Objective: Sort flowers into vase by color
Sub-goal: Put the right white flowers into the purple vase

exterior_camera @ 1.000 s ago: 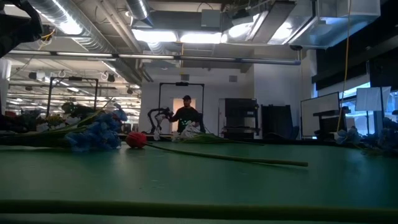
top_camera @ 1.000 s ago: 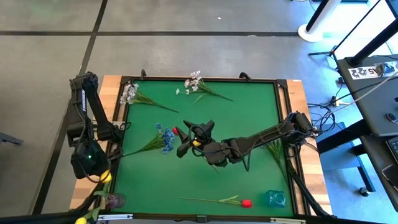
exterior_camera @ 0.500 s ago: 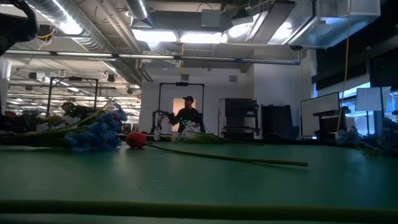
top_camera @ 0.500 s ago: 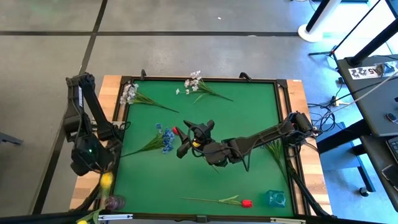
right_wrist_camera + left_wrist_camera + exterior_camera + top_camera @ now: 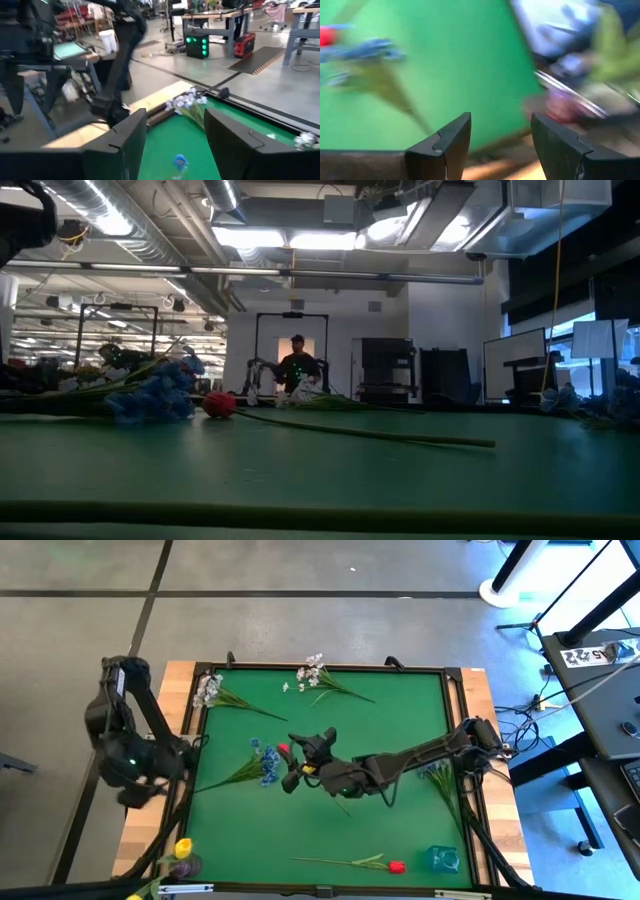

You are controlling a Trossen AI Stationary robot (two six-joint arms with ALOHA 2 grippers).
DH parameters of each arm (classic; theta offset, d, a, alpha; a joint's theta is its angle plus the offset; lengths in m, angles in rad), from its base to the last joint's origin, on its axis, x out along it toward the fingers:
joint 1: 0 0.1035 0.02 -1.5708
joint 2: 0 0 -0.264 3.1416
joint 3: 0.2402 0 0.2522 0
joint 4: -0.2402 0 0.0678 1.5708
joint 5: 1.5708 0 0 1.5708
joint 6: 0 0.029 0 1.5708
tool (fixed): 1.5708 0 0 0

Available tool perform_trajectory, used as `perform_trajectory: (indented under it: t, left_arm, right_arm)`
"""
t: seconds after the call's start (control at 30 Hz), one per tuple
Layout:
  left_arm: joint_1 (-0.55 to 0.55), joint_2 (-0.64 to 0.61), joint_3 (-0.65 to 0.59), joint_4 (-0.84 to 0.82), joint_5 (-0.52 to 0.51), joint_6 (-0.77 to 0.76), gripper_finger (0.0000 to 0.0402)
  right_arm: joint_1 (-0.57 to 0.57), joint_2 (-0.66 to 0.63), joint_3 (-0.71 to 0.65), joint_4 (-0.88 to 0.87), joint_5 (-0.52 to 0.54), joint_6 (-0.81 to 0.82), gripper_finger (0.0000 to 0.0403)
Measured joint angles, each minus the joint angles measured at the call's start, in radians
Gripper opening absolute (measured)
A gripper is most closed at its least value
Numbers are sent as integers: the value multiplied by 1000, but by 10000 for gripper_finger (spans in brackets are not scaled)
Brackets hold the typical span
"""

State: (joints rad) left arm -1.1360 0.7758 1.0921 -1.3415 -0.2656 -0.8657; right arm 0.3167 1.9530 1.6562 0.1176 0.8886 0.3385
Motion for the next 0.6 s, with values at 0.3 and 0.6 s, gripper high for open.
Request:
perform_trajectory:
  t: [0.3, 0.6]
  left_arm:
    - [441, 143, -44, 91, -81, 26, 199]
    - [848, 299, -44, 273, 2, 143, 199]
  right_arm:
    - [7, -52, -1, -26, 60, -26, 210]
    - [61, -212, 0, -254, 31, -35, 309]
